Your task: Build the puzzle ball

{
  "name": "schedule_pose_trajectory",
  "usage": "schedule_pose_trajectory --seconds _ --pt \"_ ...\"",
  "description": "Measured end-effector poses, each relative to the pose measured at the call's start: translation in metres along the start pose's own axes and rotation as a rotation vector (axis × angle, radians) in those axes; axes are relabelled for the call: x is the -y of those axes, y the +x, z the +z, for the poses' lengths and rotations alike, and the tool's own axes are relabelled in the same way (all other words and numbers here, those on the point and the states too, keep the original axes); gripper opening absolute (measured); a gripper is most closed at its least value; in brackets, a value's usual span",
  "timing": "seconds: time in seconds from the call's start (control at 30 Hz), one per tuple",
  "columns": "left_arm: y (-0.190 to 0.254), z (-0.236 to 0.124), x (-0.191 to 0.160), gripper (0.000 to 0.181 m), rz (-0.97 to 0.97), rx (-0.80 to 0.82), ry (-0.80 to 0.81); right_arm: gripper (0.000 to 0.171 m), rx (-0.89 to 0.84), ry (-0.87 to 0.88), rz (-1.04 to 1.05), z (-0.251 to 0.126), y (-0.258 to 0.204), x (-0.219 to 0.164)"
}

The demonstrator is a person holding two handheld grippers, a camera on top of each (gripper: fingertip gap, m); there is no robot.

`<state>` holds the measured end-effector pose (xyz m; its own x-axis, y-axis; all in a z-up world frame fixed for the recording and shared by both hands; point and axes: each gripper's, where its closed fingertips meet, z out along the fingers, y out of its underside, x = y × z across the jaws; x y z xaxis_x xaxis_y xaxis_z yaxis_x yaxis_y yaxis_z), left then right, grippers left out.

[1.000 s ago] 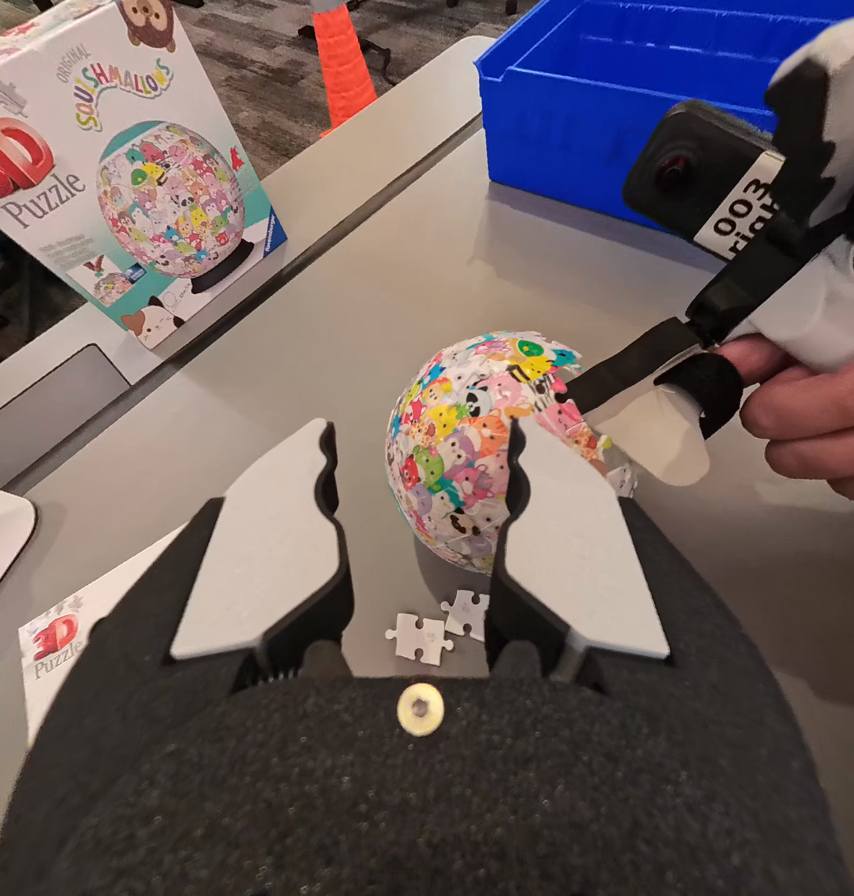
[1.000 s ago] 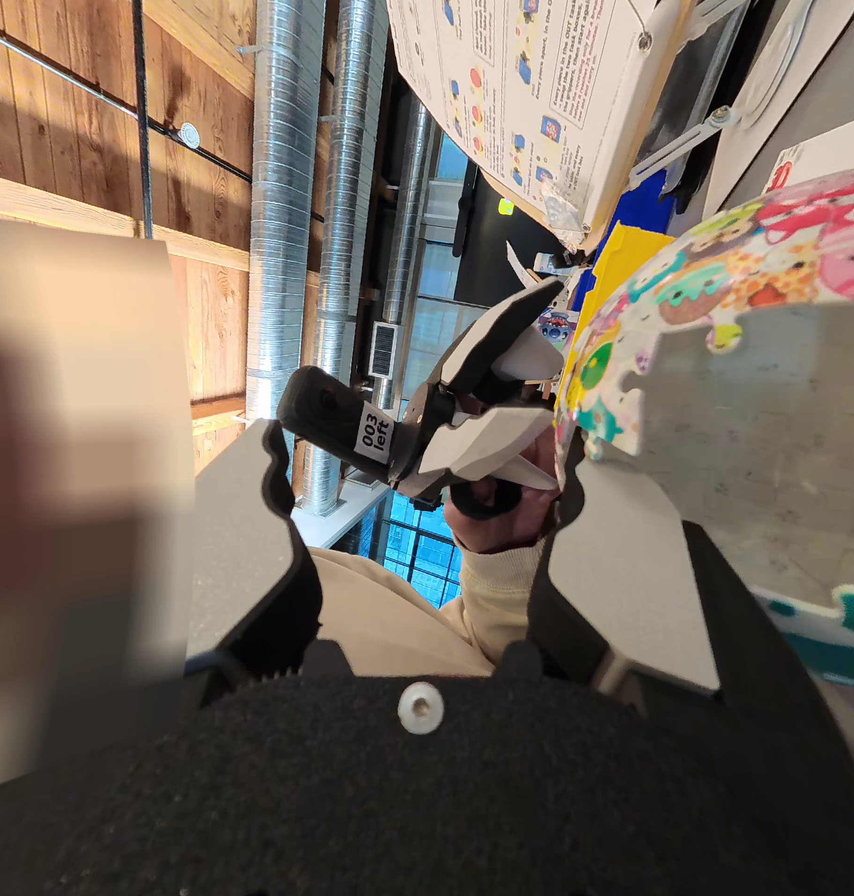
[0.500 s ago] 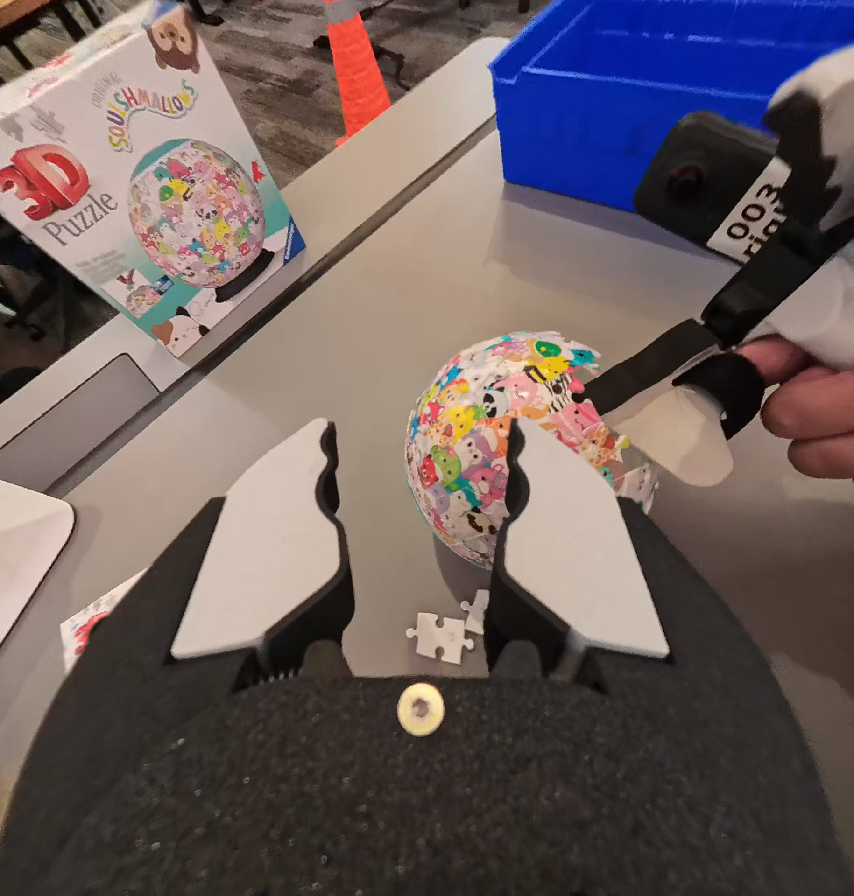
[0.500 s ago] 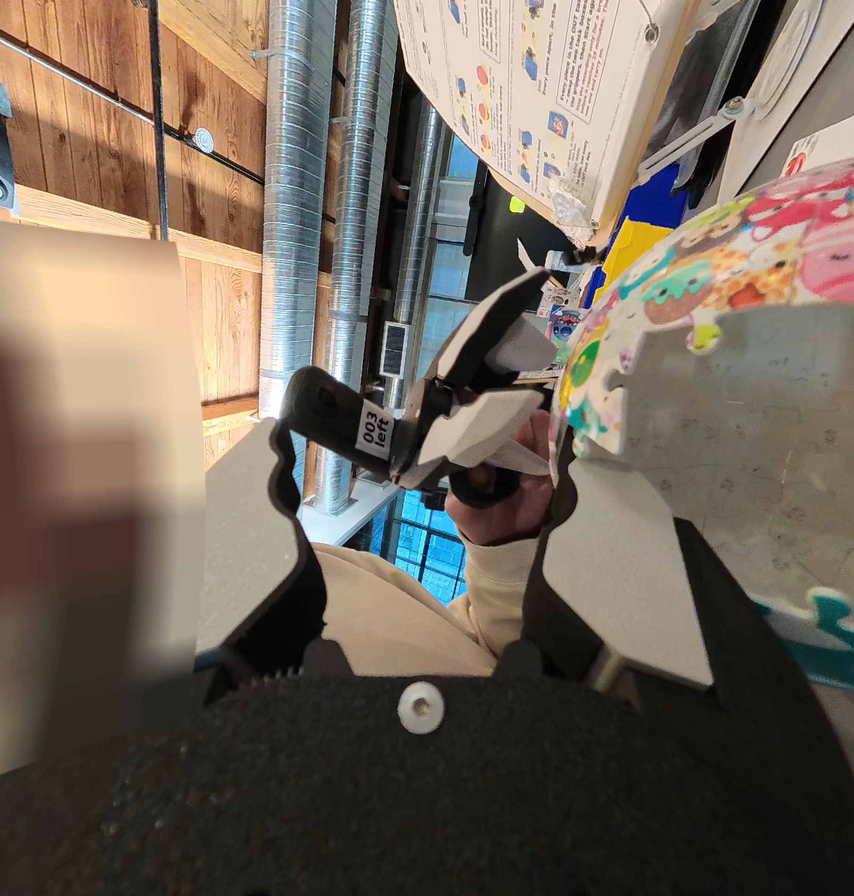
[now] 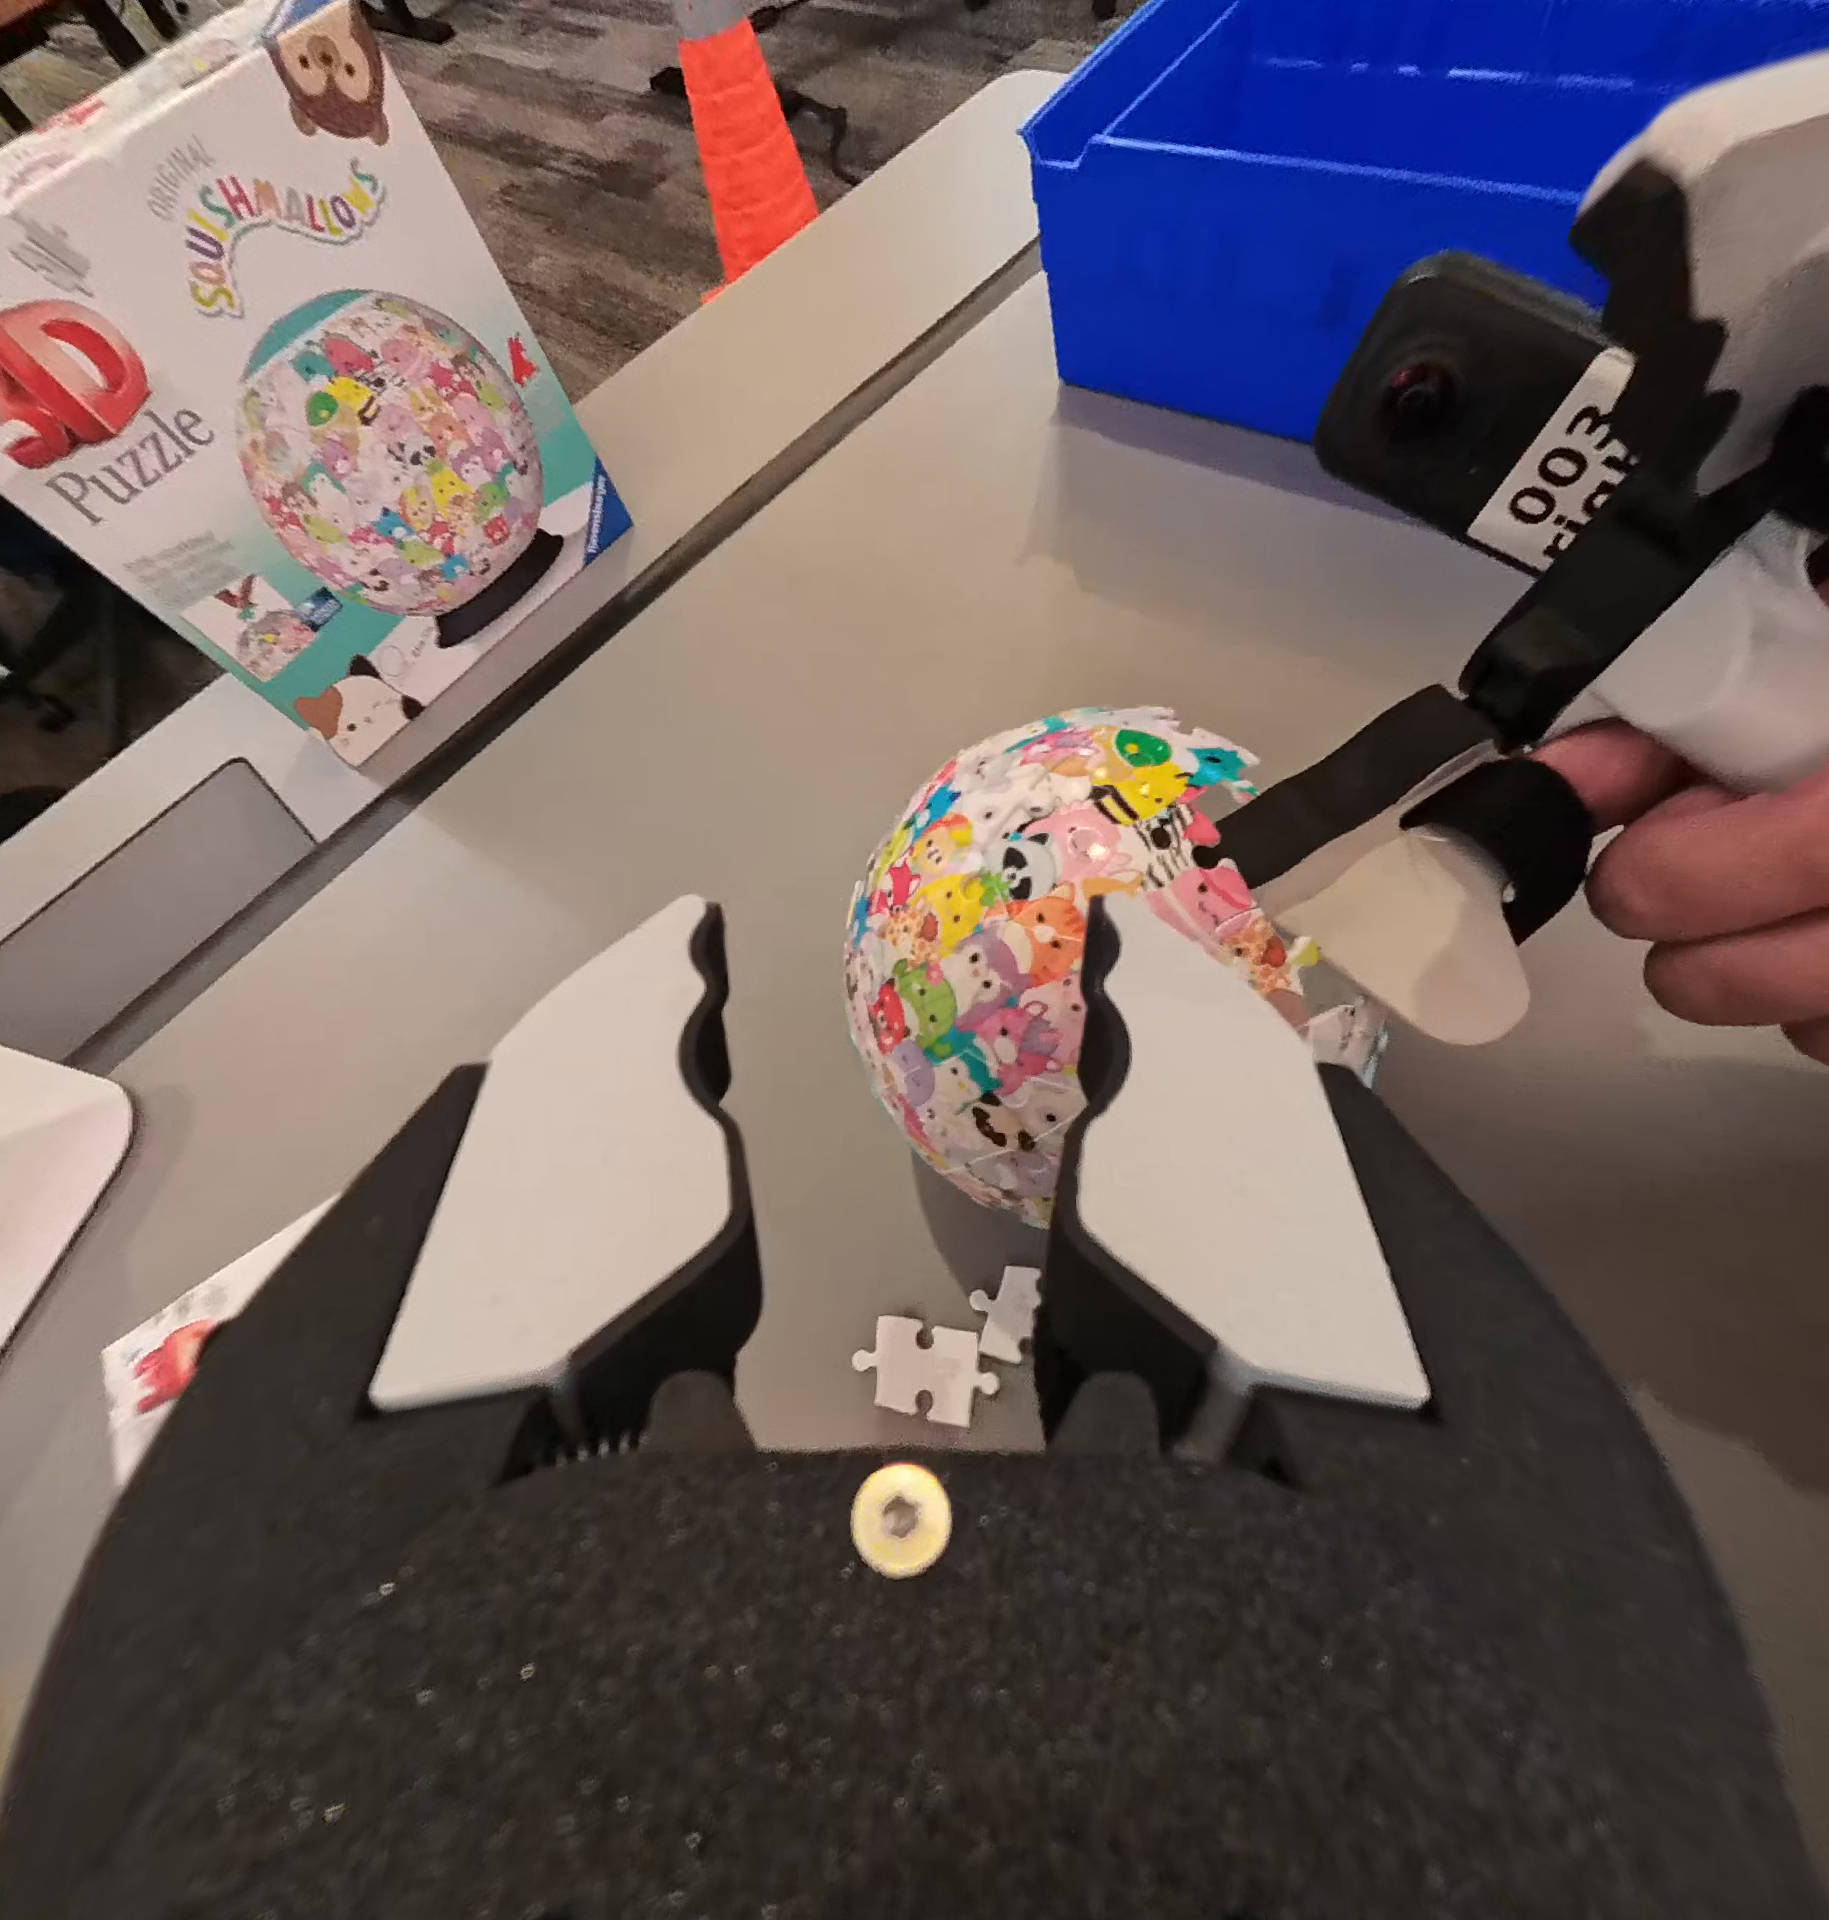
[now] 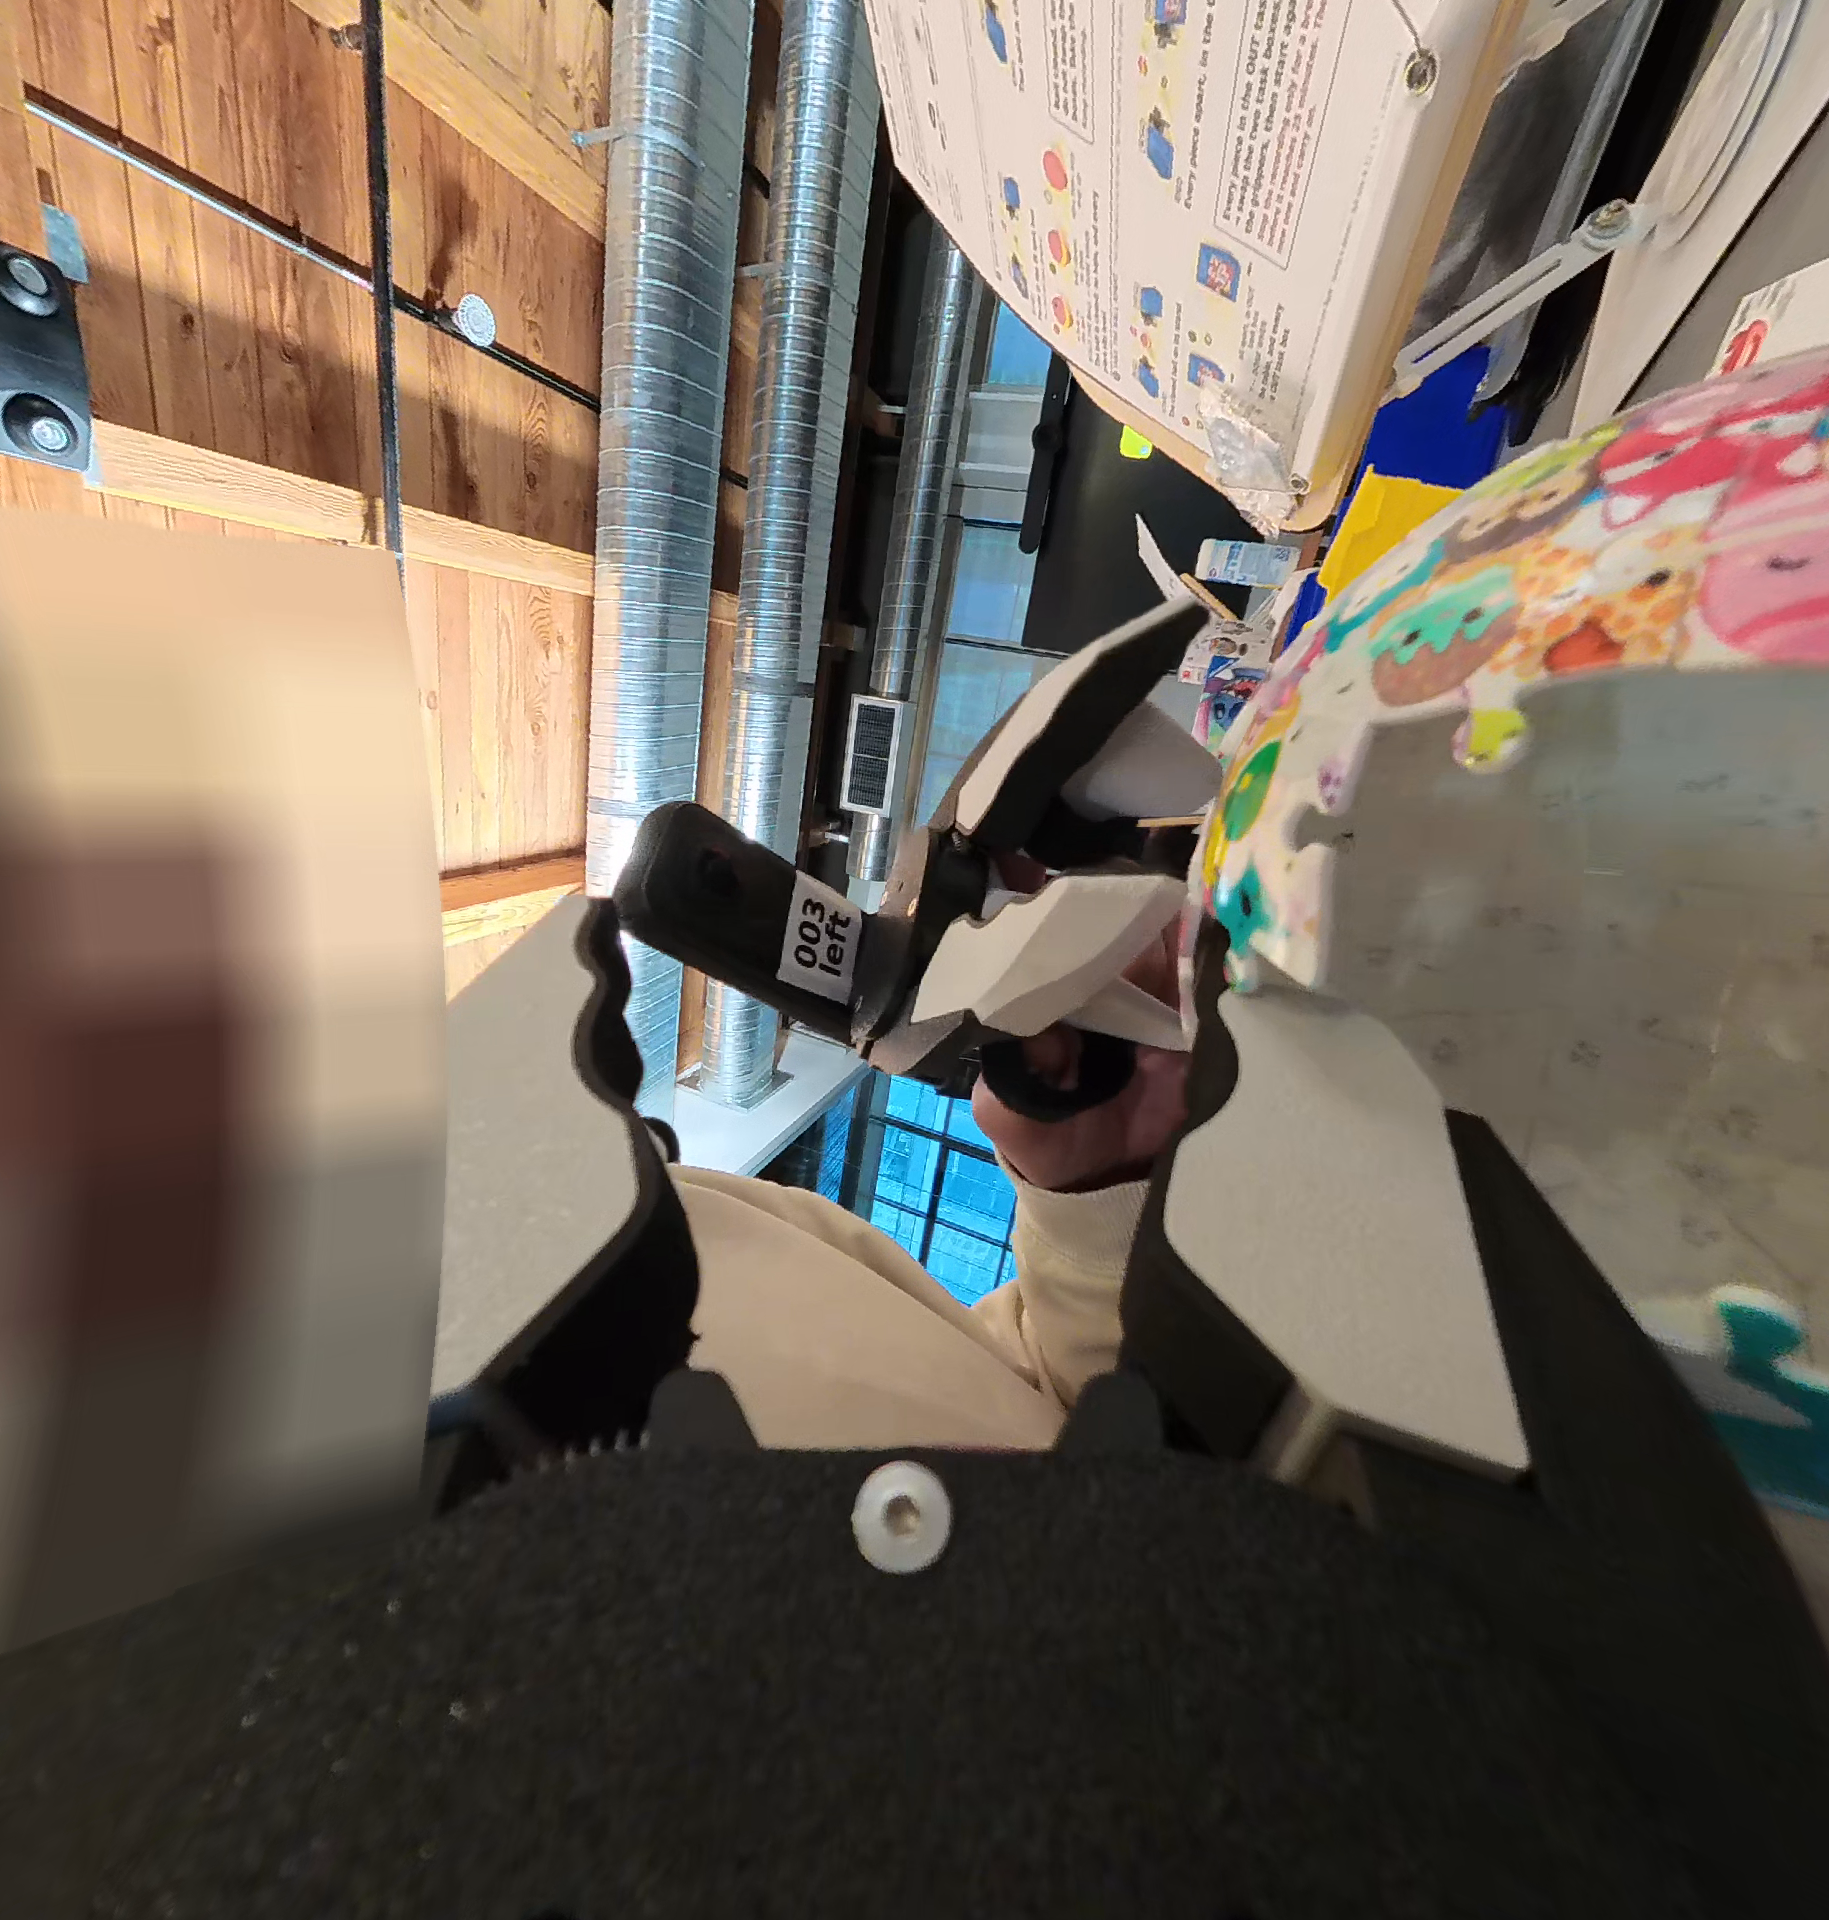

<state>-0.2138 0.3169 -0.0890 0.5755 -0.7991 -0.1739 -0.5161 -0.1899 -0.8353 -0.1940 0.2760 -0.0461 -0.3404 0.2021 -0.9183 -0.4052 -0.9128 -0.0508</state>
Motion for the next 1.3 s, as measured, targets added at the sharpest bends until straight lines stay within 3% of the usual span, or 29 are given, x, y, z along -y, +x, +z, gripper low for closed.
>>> schedule_pose_trajectory --seconds 0.7,1.03,1.3 --pt "-0.005 -0.002 0.002 0.065 -0.007 0.024 0.014 0.100 0.013 0.019 -0.008 -0.008 -0.001 0.001" --pt "-0.027 0.007 0.002 0.069 -0.214 -0.107 0.047 0.117 -0.089 0.075 -0.050 -0.012 0.001 0.009" --pt "-0.026 0.019 -0.008 0.070 -0.286 -0.217 0.025 0.114 0.018 0.139 0.074 -0.007 -0.007 0.017"
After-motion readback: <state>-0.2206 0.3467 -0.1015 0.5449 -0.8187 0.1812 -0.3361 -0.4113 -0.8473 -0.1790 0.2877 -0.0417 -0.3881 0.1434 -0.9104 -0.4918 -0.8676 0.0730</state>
